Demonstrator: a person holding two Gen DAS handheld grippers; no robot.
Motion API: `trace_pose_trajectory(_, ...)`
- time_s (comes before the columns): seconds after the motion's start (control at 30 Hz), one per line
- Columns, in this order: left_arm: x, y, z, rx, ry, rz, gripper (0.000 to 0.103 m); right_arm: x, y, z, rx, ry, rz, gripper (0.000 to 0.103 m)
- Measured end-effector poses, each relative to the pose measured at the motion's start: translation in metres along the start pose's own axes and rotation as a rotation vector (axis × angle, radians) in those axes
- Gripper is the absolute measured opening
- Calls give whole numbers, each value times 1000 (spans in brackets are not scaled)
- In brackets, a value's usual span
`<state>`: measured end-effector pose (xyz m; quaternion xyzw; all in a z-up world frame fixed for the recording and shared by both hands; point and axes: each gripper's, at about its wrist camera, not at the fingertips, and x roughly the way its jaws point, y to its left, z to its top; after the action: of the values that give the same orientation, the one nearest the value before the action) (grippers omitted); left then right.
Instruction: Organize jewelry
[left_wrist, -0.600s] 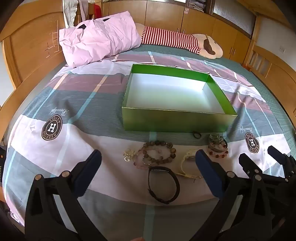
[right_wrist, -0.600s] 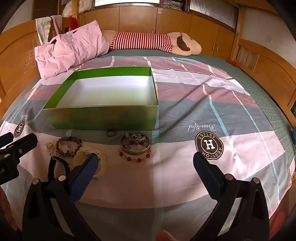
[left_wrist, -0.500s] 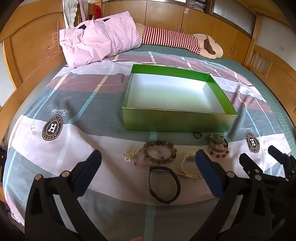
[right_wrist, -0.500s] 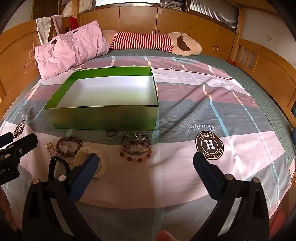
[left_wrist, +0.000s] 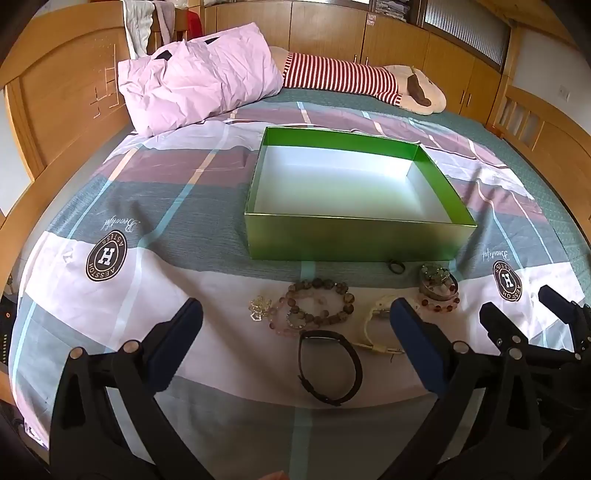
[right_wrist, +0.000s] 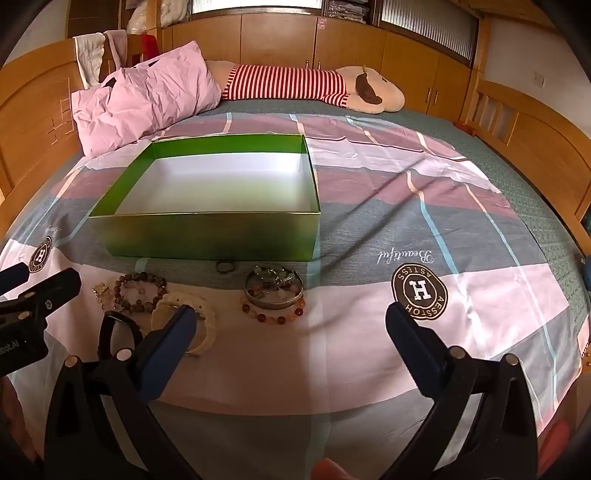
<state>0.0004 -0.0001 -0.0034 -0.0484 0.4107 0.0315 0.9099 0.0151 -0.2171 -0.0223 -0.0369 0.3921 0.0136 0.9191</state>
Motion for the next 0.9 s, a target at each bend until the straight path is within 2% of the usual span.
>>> trace_pose_trajectory(0.9,0,-2,-1,7,-1,9,101,0,0,0,-9,-8,10,102)
